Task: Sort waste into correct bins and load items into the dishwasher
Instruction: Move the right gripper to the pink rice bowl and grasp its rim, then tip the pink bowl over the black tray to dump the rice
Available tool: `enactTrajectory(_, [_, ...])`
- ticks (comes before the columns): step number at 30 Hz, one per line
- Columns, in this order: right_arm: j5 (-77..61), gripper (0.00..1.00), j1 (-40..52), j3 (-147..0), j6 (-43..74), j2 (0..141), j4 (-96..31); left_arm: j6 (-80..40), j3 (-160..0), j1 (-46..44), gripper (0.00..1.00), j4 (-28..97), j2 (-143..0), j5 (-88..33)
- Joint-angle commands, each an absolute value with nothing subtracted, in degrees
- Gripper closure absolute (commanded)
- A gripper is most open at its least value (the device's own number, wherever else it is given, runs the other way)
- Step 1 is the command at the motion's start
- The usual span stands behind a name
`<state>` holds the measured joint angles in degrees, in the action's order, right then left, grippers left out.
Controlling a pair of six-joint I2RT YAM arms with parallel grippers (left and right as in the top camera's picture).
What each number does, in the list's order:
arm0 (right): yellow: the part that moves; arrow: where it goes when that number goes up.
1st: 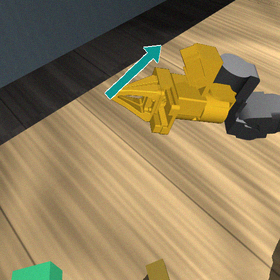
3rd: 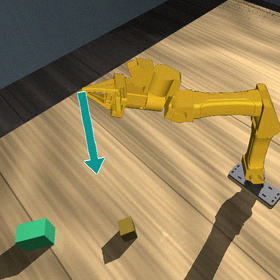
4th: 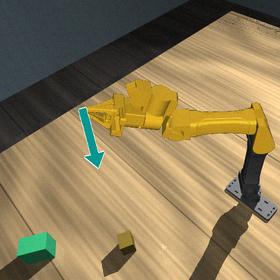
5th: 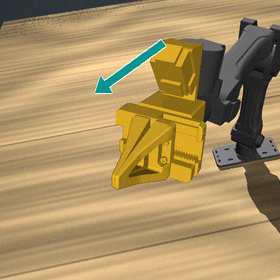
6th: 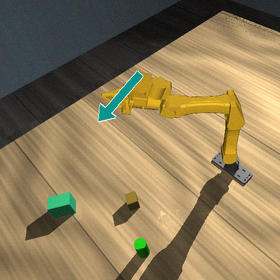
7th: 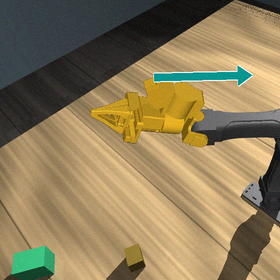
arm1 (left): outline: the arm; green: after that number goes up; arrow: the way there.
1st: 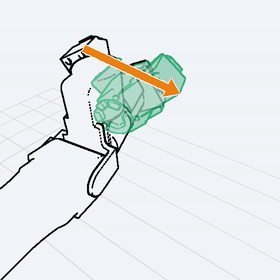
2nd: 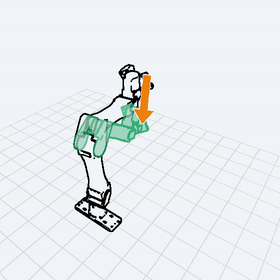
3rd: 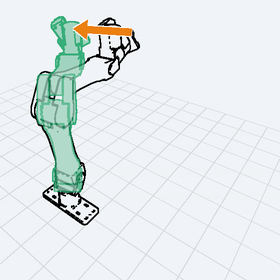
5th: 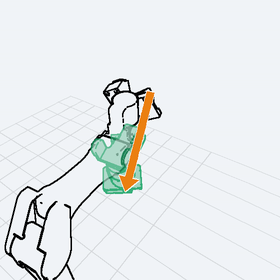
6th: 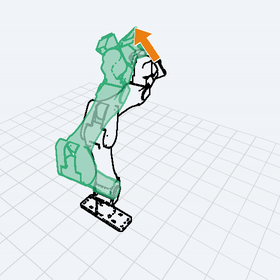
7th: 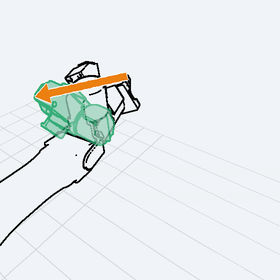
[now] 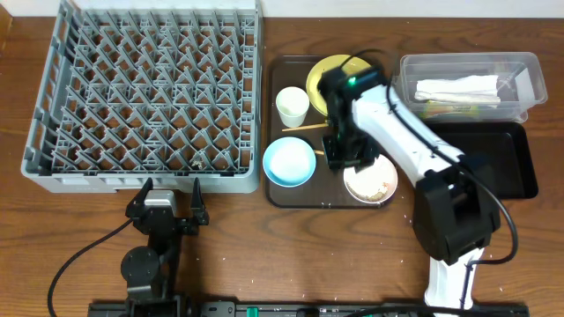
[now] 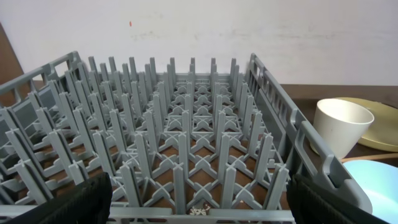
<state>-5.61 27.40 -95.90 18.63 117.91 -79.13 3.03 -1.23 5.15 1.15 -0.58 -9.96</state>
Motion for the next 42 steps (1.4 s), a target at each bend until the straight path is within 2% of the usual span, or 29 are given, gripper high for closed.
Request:
enactTrajectory(1, [-1.1, 0.55, 29.8, -91.9, 22.9, 117.0, -77.5, 3.4, -0.2, 5.3, 0.09, 2.9, -0.1, -10.5])
enactTrajectory(6, [-1.1, 0.59, 30.7, -86.6, 24.2, 117.0, -72.6, 3.4, -0.2, 5.3, 0.09, 2.9, -0.1, -10.5])
enactTrajectory(10, [-0.4, 0.74, 31.0, -83.7, 23.7, 117.0, -68.2, 3.4, -0.2, 5.3, 0.09, 2.9, -0.1, -10.5])
enactTrajectory(14, [3.0, 0.98, 31.9, -83.2, 23.7, 117.0, -66.0, 3.4, -0.2, 5.3, 0.09, 2.9, -0.1, -10.5])
enactTrajectory(27, [4.7, 0.99, 33.7, -83.2, 20.5, 116.7, -65.6, 3.4, -0.2, 5.3, 0.09, 2.9, -0.1, -10.5])
enactTrajectory(33, [-6.5, 0.99, 32.1, -83.3, 12.2, 111.5, -65.6, 3.4, -0.2, 5.3, 0.09, 3.0, -0.1, -10.5])
enactTrajectory(42, [-16.2, 0.99, 25.5, -83.3, 7.3, 100.3, -66.3, 3.4, -0.2, 5.3, 0.09, 2.9, -0.1, -10.5])
